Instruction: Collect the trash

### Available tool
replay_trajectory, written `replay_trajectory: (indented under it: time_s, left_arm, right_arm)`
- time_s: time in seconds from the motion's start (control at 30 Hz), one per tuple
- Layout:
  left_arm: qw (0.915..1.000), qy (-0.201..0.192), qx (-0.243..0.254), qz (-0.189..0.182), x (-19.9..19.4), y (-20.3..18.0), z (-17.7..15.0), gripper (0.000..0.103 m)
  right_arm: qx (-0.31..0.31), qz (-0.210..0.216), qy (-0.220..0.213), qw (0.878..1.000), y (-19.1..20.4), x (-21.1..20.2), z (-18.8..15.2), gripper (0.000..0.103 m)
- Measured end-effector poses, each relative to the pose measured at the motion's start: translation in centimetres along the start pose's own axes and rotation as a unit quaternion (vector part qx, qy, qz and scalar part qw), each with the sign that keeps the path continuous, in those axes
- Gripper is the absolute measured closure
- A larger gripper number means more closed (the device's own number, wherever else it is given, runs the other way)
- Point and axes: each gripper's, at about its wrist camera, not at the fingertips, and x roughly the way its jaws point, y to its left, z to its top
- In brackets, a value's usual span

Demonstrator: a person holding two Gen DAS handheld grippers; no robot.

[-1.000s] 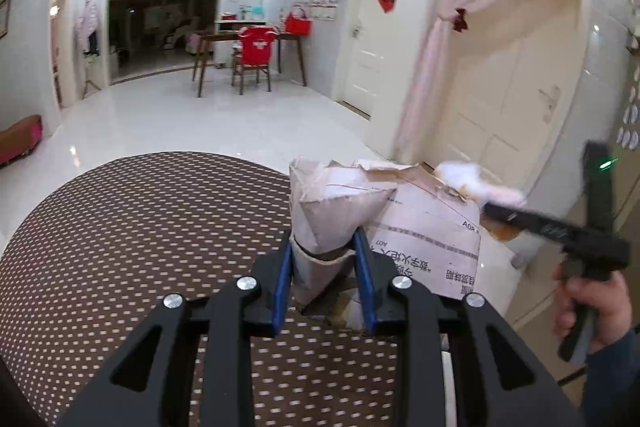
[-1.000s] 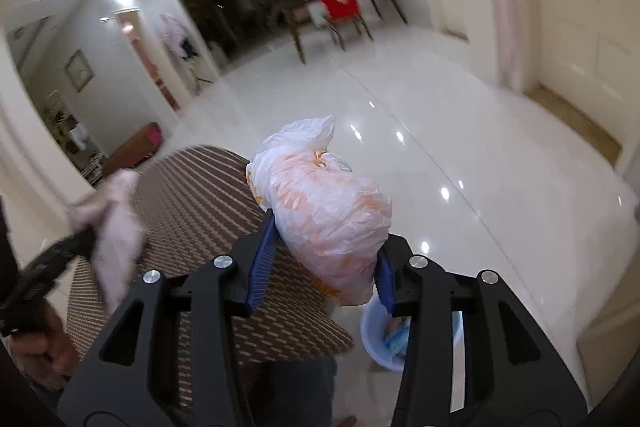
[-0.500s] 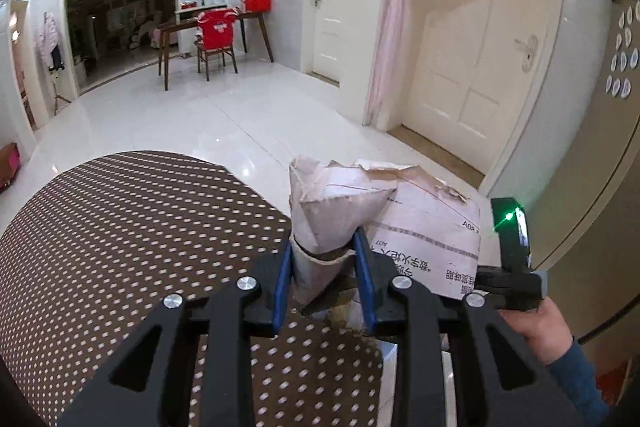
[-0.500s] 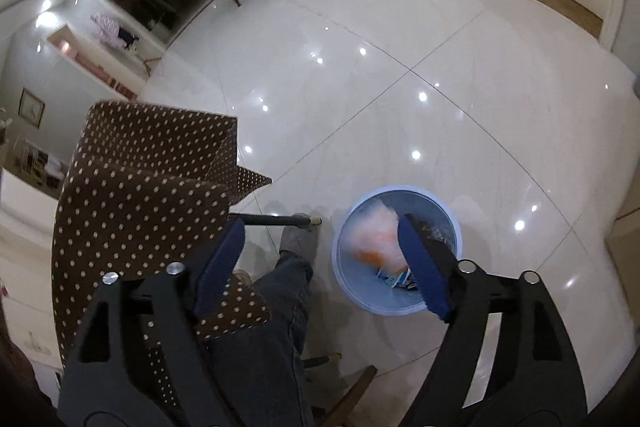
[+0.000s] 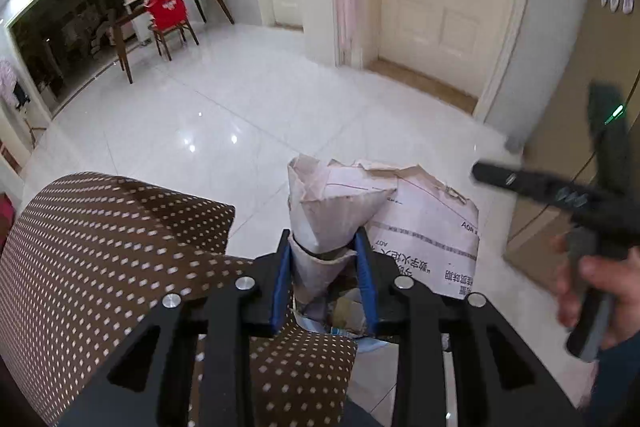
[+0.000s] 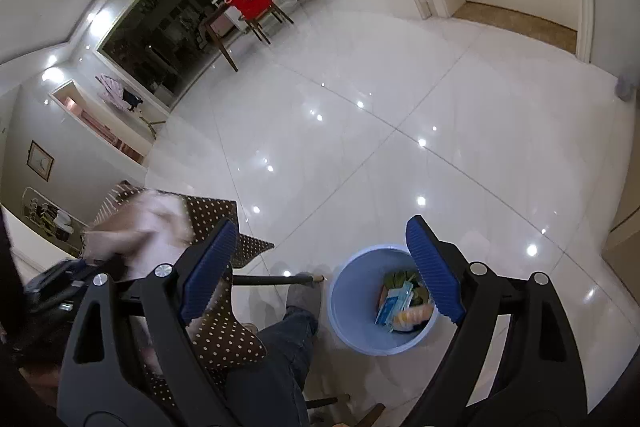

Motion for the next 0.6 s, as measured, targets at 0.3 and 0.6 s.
replay_trajectory:
  time_s: [0.3, 0.6]
  left_arm:
    - [0.9994, 0.021, -0.023, 0.012, 1.9, 0.3, 0.2, 0.02]
    - [0.9983, -0.027, -0.038, 0.036, -2.5, 1.3, -1.0, 0.01]
  right_arm:
    - [-0.004, 0.001, -0.006, 1.0, 0.5, -0.2, 0.2, 0.014]
    - [-0.022, -0.018, -0.003, 1.0, 2.6, -0.8, -0.5, 0.006]
